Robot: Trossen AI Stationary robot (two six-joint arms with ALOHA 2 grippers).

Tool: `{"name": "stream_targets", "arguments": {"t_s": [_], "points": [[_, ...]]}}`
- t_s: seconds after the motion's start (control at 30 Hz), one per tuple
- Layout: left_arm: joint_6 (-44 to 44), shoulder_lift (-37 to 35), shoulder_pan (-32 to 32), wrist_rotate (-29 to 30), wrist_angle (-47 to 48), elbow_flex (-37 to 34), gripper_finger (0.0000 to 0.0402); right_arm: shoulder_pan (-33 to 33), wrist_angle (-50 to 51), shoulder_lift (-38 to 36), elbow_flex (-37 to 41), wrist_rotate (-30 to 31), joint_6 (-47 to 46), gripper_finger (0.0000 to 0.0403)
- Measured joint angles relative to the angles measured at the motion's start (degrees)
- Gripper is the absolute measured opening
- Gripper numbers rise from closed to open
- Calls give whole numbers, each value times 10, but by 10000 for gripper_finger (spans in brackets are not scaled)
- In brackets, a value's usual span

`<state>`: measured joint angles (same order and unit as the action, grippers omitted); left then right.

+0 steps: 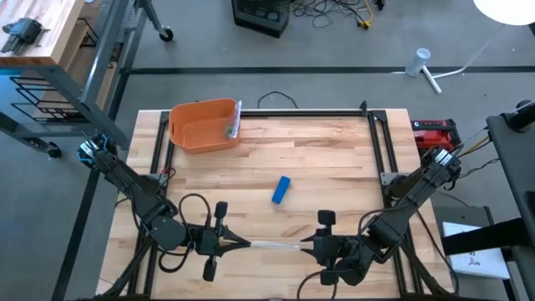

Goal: Roll bandage
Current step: Open the transparent zip bag

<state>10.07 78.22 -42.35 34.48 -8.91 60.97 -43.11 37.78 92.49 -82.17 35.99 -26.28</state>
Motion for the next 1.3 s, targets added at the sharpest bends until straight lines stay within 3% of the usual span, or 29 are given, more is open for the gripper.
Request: {"name": "stream_targets", "arguments": {"t_s": [0.3, 0.53, 0.83, 1.07, 1.3], "points": [[0, 0, 0, 0, 0, 0, 0, 0, -39, 0, 0, 0, 8, 123], [0, 0, 0, 0, 0, 0, 0, 1, -42, -1, 0, 2, 8, 87], [0, 0, 0, 0, 5, 0, 0, 3, -42, -1, 0, 13, 9, 9], [-30, 6, 5, 0, 10, 0, 0, 5, -42, -1, 0, 57, 10, 6], [-51, 21, 31, 20, 10, 0, 0, 14, -43, 2, 0, 63, 47, 2]]}}
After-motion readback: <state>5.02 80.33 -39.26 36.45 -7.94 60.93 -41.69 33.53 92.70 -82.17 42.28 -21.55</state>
